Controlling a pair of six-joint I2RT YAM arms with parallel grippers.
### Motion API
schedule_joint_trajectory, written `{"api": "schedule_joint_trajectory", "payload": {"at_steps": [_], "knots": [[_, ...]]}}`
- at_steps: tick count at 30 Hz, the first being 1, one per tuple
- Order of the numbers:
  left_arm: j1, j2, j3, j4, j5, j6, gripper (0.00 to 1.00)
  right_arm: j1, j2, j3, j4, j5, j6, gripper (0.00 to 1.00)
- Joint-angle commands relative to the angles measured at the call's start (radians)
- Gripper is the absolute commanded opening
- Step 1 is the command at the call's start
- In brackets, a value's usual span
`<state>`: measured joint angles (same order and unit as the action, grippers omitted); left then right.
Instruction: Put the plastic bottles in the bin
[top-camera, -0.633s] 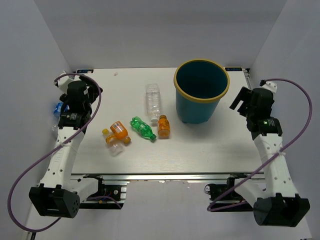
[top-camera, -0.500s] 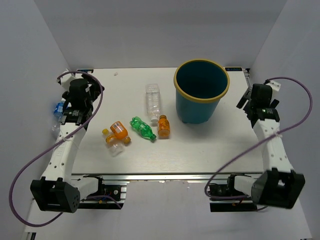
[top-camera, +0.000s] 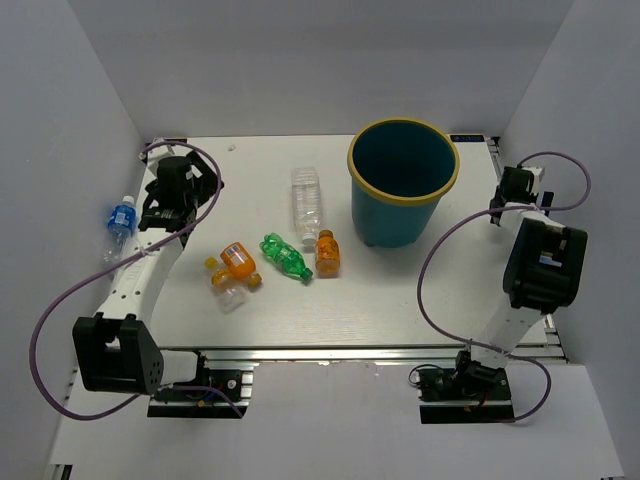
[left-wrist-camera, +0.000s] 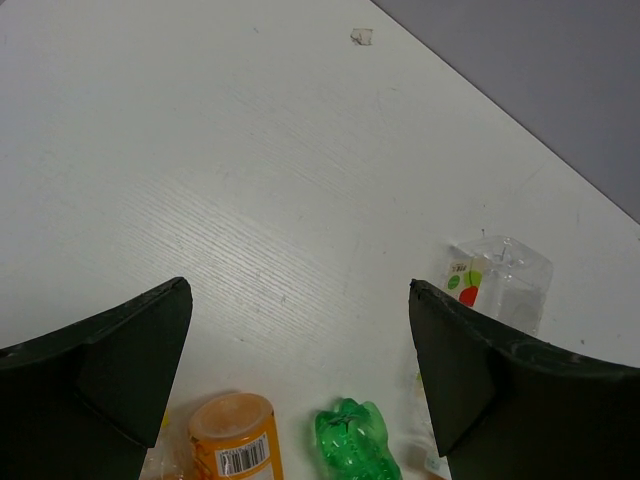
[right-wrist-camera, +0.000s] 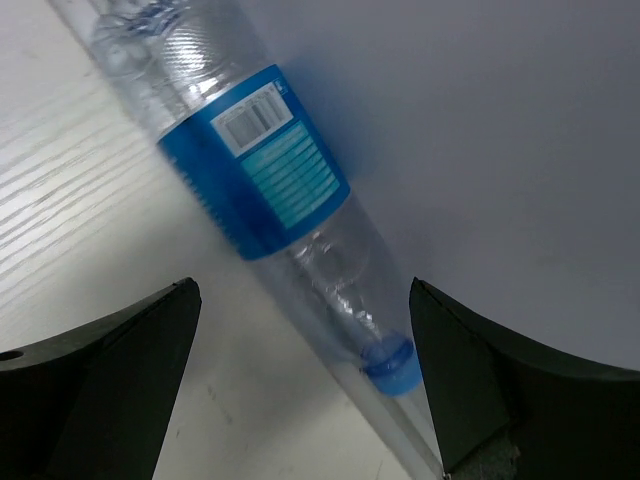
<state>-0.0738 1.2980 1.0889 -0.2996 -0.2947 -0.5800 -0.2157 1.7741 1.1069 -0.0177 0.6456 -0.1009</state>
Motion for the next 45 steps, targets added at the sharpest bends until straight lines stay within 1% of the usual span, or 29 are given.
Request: {"api": "schedule_joint_trajectory", "payload": {"at_steps": [1, 4, 8, 11, 14, 16, 19, 20, 22, 23, 24, 25, 26, 30, 33, 37, 41, 42, 43, 44, 45], "knots": [[0.003, 0.0, -0.024, 0.039, 0.016, 0.026, 0.98, -0.048, 0.079, 0.079, 0.088, -0.003, -0.066, 0.89], [0.005, 0.012, -0.024, 0.031, -0.001, 0.034, 0.98, -0.054, 0.134, 0.056, 0.162, 0.003, -0.129, 0.89], [0.005, 0.018, -0.033, 0.04, 0.015, 0.045, 0.98, -0.068, 0.24, 0.112, 0.16, -0.043, -0.126, 0.89], [0.005, 0.011, -0.055, 0.045, 0.025, 0.043, 0.98, -0.08, 0.306, 0.189, 0.124, -0.018, -0.1, 0.78], [0.003, 0.012, -0.055, 0.025, 0.016, 0.034, 0.98, -0.094, 0.327, 0.215, 0.136, 0.008, -0.091, 0.76], [0.003, 0.014, -0.049, 0.008, 0.016, 0.028, 0.98, -0.109, 0.328, 0.22, 0.147, 0.025, -0.068, 0.71], [0.003, 0.015, -0.05, -0.006, 0.011, 0.019, 0.98, -0.135, 0.331, 0.241, 0.148, 0.028, -0.034, 0.57], [0.003, 0.014, -0.052, -0.009, 0.012, 0.014, 0.98, -0.145, 0.331, 0.248, 0.142, 0.014, -0.033, 0.46], [0.003, 0.012, -0.049, -0.016, 0.012, 0.005, 0.98, -0.157, 0.328, 0.255, 0.139, -0.014, -0.042, 0.34], [0.003, 0.009, -0.046, -0.024, 0.014, 0.0, 0.98, -0.16, 0.318, 0.254, 0.147, -0.023, -0.051, 0.22], [0.005, 0.006, -0.046, -0.026, 0.015, -0.003, 0.98, -0.162, 0.312, 0.252, 0.157, -0.033, -0.066, 0.17], [0.003, 0.004, -0.046, -0.027, 0.02, -0.004, 0.98, -0.163, 0.306, 0.255, 0.163, -0.043, -0.071, 0.07], [0.005, -0.003, -0.047, -0.021, 0.038, -0.003, 0.98, -0.163, 0.291, 0.271, 0.16, -0.059, -0.063, 0.0], [0.003, -0.029, -0.055, -0.024, 0.054, -0.007, 0.98, -0.162, 0.219, 0.294, 0.134, -0.185, -0.043, 0.0], [0.005, -0.049, -0.058, -0.035, 0.04, -0.018, 0.98, -0.16, 0.128, 0.26, 0.15, -0.291, -0.036, 0.0], [0.003, -0.08, -0.067, -0.022, 0.049, -0.024, 0.98, -0.145, -0.022, 0.208, 0.182, -0.322, -0.04, 0.0], [0.003, -0.088, -0.061, -0.024, 0.052, -0.029, 0.98, -0.129, -0.142, 0.206, 0.139, -0.36, -0.037, 0.0], [0.003, -0.086, -0.063, -0.023, 0.057, -0.03, 0.98, -0.126, -0.168, 0.211, 0.122, -0.447, -0.034, 0.0], [0.003, -0.088, -0.063, -0.018, 0.068, -0.032, 0.98, -0.123, -0.221, 0.229, 0.098, -0.49, -0.026, 0.0], [0.003, -0.086, -0.063, -0.018, 0.071, -0.034, 0.98, -0.105, -0.252, 0.243, 0.05, -0.588, -0.016, 0.0], [0.005, -0.086, -0.064, -0.019, 0.077, -0.037, 0.98, -0.093, -0.304, 0.26, 0.026, -0.634, -0.013, 0.0]]}}
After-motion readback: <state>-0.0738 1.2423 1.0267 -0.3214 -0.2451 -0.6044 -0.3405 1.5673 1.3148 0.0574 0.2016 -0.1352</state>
